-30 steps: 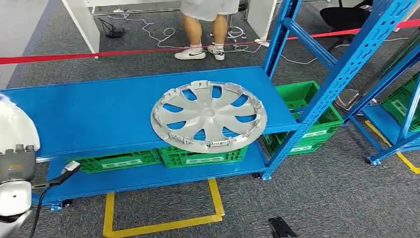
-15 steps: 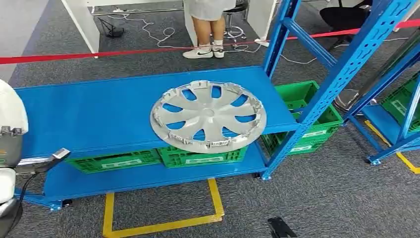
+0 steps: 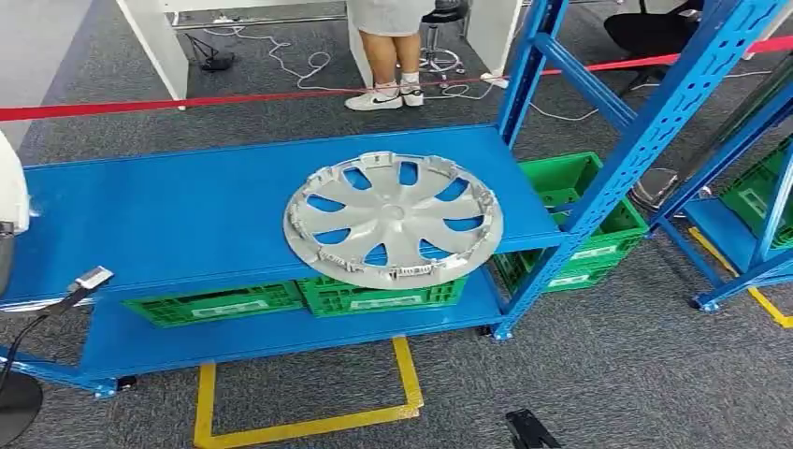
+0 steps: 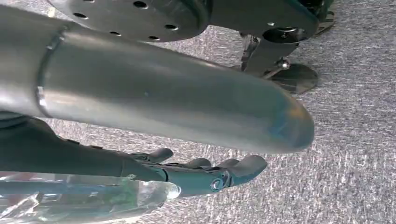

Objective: Take the parts from the cabinet and place them on the table.

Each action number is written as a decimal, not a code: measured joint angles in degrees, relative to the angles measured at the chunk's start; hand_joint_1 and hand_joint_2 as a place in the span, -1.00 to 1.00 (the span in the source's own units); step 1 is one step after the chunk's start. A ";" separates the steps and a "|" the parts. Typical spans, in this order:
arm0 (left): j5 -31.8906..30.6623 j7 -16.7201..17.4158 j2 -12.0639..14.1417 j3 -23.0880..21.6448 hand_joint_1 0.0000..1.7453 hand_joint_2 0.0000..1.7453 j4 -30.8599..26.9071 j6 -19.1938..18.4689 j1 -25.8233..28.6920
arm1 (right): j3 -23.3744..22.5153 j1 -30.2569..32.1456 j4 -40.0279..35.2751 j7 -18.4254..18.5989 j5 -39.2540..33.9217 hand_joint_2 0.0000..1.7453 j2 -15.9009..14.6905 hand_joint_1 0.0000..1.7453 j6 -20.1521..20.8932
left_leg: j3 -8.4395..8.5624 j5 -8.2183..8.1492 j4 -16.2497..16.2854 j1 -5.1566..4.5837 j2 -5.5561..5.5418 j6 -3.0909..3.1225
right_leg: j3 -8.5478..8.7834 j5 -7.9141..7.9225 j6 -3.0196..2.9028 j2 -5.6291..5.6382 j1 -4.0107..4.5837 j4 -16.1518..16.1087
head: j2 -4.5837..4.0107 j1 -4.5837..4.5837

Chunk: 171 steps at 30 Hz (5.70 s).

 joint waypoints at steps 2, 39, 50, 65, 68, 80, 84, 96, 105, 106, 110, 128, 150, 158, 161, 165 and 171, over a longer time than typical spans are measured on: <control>0.00 0.00 0.26 0.00 1.00 1.00 -0.41 -0.02 0.00 | 0.00 -0.01 0.00 0.00 0.00 -1.00 0.00 -1.00 0.00 | 0.00 0.00 0.00 0.00 0.00 0.00 | 0.00 0.00 0.00 0.00 0.00 0.00 | 0.00 0.00; 0.00 0.00 -7.61 7.06 1.00 1.00 2.25 5.25 10.19 | -0.04 -0.52 0.04 1.22 -0.59 -1.00 0.11 -1.00 -0.79 | -6.52 -8.87 16.06 1.24 0.37 -2.47 | -3.68 3.98 -1.52 0.41 -0.89 -0.45 | 0.00 -0.09; 0.00 0.00 -8.18 7.17 1.00 1.00 2.60 5.38 10.34 | -0.04 -0.23 -0.04 1.38 -0.61 -1.00 -0.09 -1.00 -0.79 | 3.09 -2.35 -0.39 0.87 -0.14 0.79 | -8.18 3.23 1.83 -0.02 -1.24 2.77 | 0.00 0.46; 0.00 0.00 -6.73 8.37 1.00 1.00 2.67 5.81 12.11 | -0.04 -0.82 -0.02 1.18 -0.52 -1.00 -0.09 -1.00 -0.81 | -3.60 0.36 0.68 -0.33 -0.14 -0.71 | 2.13 0.80 -2.14 -0.22 0.51 -2.37 | 0.02 0.13; 0.00 0.00 -6.75 8.37 1.00 1.00 2.67 5.86 12.13 | -0.07 -0.76 -0.02 1.07 -0.50 -1.00 -0.15 -1.00 -0.87 | -6.86 -8.43 12.89 -0.24 -0.10 -1.14 | -0.22 2.56 -2.27 -0.34 0.44 -2.30 | 0.00 -0.26; 0.00 0.00 -7.08 7.21 1.00 1.00 3.26 6.01 12.04 | -0.07 -0.36 -0.04 1.05 -0.68 -1.00 -0.46 -1.00 -0.81 | 4.11 -3.34 -1.06 0.66 -0.14 0.11 | -7.65 5.28 0.65 -0.28 0.55 0.20 | 0.02 -0.30; 0.00 0.02 -7.04 7.08 1.00 1.00 3.50 6.05 11.81 | -0.07 -0.52 -0.04 1.01 -0.83 -1.00 -0.35 -1.00 -0.79 | 2.56 -1.84 -0.99 -0.44 0.07 1.39 | -11.65 -5.07 0.89 -0.49 0.37 17.77 | 0.00 0.35; 0.00 0.02 -5.37 7.19 1.00 1.00 3.67 6.47 12.23 | -0.17 -0.86 -0.13 1.11 -1.00 -1.00 -0.11 -1.00 -0.52 | -2.64 -2.68 2.00 -2.02 -0.29 0.65 | 1.62 2.14 -4.42 0.01 2.46 -3.34 | 0.00 0.17; 0.00 0.02 -1.09 10.30 1.00 1.00 2.34 8.66 15.94 | -0.17 -0.69 -0.18 1.71 -0.70 -1.00 -0.02 -1.00 -0.50 | 7.75 -5.17 1.13 0.71 0.31 -3.40 | -7.82 7.82 -2.25 -0.32 0.96 -0.61 | 0.02 -0.22; 0.00 0.02 -0.76 10.77 1.00 1.00 1.93 8.79 16.27 | -0.17 -0.61 -0.15 1.70 -0.68 -1.00 0.04 -1.00 -0.50 | 9.28 -6.91 -2.94 0.39 0.01 -2.27 | -8.20 8.47 -1.92 -0.39 0.91 -0.32 | 0.02 0.00; -0.02 0.02 -0.11 11.39 1.00 1.00 1.55 9.18 17.50 | -0.20 -0.31 -0.15 1.75 -0.81 -1.00 -0.02 -1.00 -0.39 | 6.83 -4.62 -1.55 0.48 0.20 -0.08 | -8.72 10.90 -0.74 -0.28 0.65 -1.54 | 0.00 -0.29; -0.02 -0.98 -0.26 16.44 1.00 1.00 1.07 10.99 21.14 | -0.31 -0.67 -0.09 2.49 -1.07 -1.00 0.26 -1.00 -0.20 | -5.97 -5.47 7.07 1.00 0.38 -1.91 | 0.91 1.44 -2.89 0.06 1.10 -1.74 | 0.00 -0.26; 0.00 -6.78 -0.98 26.62 1.00 1.00 1.05 13.05 25.76 | 0.42 -0.26 -0.02 2.21 1.55 -1.00 0.31 -1.00 -1.16 | 4.78 -1.83 -2.30 0.54 -0.69 0.05 | -0.55 1.82 1.58 2.18 -0.92 1.43 | 0.00 0.22; -0.02 -7.63 0.02 29.62 1.00 1.00 1.05 14.23 27.81 | 1.03 -0.29 0.02 2.10 2.12 -1.00 0.35 -1.00 -1.81 | -0.41 -5.39 4.43 0.83 -0.55 -2.14 | -0.15 2.02 -1.65 0.34 -0.33 -1.09 | 0.00 -0.11; -0.02 -8.11 0.09 30.58 1.00 1.00 1.05 14.67 29.05 | 1.16 -0.22 0.02 2.10 2.14 -1.00 0.35 -1.00 -1.77 | -5.92 -9.72 16.56 0.68 -0.45 -2.33 | -0.82 2.29 -2.04 -1.68 -0.08 -1.08 | 0.02 -0.09; -0.02 -8.83 0.28 31.76 1.00 1.00 1.05 14.75 29.97 | 1.29 -0.26 0.02 2.10 2.14 -1.00 0.40 -1.00 -1.75 | 1.73 -2.12 3.05 0.71 2.30 -2.40 | -1.02 2.37 -1.73 -4.29 -0.10 -0.64 | 0.00 -0.11; 0.00 -9.01 0.39 32.68 1.00 1.00 1.05 14.86 30.51 | 1.33 -0.43 0.02 2.16 2.16 -1.00 0.35 -1.00 -1.77 | 2.32 -0.94 -0.62 0.37 2.60 0.00 | -1.68 1.90 0.11 -7.02 0.45 0.40 | 0.02 0.07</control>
